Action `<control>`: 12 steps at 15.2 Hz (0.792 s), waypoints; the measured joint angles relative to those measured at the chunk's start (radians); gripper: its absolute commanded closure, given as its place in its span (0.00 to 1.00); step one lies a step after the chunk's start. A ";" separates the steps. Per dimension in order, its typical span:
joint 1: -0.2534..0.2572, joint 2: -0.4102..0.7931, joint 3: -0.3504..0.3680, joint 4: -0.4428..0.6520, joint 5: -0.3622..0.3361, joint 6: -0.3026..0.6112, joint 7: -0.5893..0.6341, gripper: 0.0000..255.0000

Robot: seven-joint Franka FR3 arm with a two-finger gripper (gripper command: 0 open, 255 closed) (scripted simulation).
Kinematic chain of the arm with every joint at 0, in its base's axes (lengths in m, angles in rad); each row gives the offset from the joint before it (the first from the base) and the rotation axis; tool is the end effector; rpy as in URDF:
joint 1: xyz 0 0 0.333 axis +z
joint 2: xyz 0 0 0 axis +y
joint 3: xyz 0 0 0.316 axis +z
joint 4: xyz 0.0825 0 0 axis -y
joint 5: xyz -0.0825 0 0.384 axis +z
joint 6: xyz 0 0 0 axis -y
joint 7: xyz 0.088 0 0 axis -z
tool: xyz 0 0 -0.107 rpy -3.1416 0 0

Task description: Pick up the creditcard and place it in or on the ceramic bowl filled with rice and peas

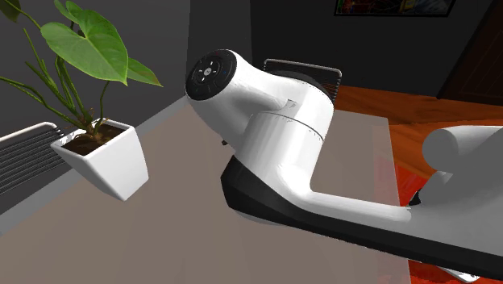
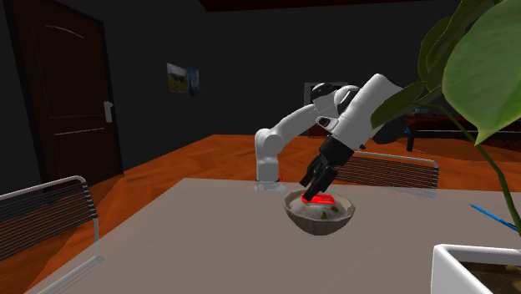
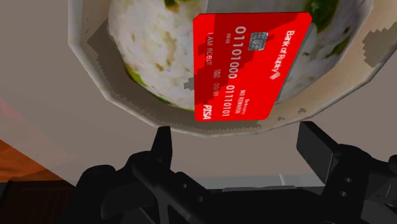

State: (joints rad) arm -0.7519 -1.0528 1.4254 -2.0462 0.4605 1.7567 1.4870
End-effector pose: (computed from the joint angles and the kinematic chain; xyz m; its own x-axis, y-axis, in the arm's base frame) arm 0.3085 0.4234 0.4111 0.4091 -0.7279 0.5503 -0.8736 -0.4866 0.0058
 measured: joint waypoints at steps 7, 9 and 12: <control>-0.006 0.019 -0.034 0.117 -0.034 -0.109 0.023 0.00; -0.007 0.020 -0.035 0.121 -0.036 -0.113 0.023 0.00; -0.007 0.020 -0.036 0.122 -0.036 -0.114 0.023 0.00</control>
